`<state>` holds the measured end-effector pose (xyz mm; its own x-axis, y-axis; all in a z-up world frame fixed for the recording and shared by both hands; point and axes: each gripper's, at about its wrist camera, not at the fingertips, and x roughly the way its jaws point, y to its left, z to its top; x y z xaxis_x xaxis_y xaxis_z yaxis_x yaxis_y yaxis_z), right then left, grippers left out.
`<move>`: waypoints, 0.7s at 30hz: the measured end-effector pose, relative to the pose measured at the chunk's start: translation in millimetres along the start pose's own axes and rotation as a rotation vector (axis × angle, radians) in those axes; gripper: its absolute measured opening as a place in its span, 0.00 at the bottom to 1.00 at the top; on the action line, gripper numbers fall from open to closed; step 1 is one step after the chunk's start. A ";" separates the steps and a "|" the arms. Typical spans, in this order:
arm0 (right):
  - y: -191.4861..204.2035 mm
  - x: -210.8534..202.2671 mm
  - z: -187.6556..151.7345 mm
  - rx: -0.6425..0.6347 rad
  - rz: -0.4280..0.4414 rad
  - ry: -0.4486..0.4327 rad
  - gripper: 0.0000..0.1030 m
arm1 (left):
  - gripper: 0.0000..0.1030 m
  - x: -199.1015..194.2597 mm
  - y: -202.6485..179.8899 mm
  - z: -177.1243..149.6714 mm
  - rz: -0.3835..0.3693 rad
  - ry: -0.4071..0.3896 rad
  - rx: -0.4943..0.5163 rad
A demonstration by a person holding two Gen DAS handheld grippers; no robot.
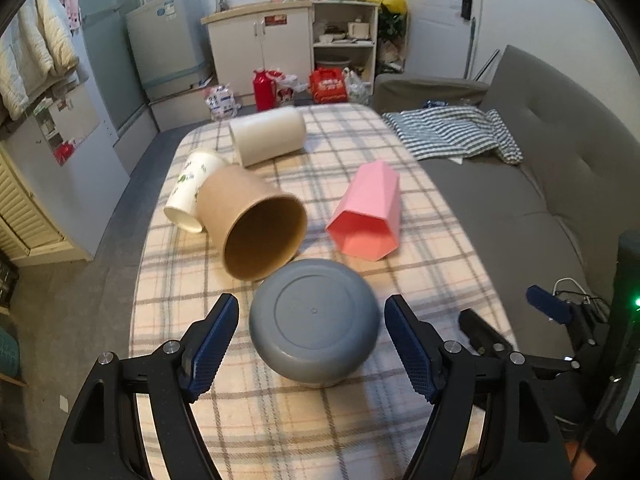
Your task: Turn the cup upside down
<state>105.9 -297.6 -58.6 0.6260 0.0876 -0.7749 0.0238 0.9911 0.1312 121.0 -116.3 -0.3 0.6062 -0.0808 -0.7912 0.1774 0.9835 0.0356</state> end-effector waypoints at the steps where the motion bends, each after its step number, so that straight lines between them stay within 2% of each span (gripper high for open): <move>1: 0.6 -2.4 -0.1 -0.001 0.001 -0.007 0.93 | 0.76 -6.7 -0.6 1.0 -0.009 -0.015 0.001; 10: 11.8 -30.3 -5.6 -0.007 0.010 -0.092 0.93 | 0.76 -60.2 21.7 5.3 -0.044 -0.145 -0.052; 21: 43.0 -66.0 -16.6 -0.052 0.037 -0.185 0.93 | 0.76 -98.7 62.1 -12.8 -0.038 -0.243 -0.101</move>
<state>52.6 -259.1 -12.1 0.7585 0.1084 -0.6426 -0.0391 0.9919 0.1212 62.3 -45.2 72.2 0.7710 -0.1428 -0.6207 0.1331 0.9891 -0.0622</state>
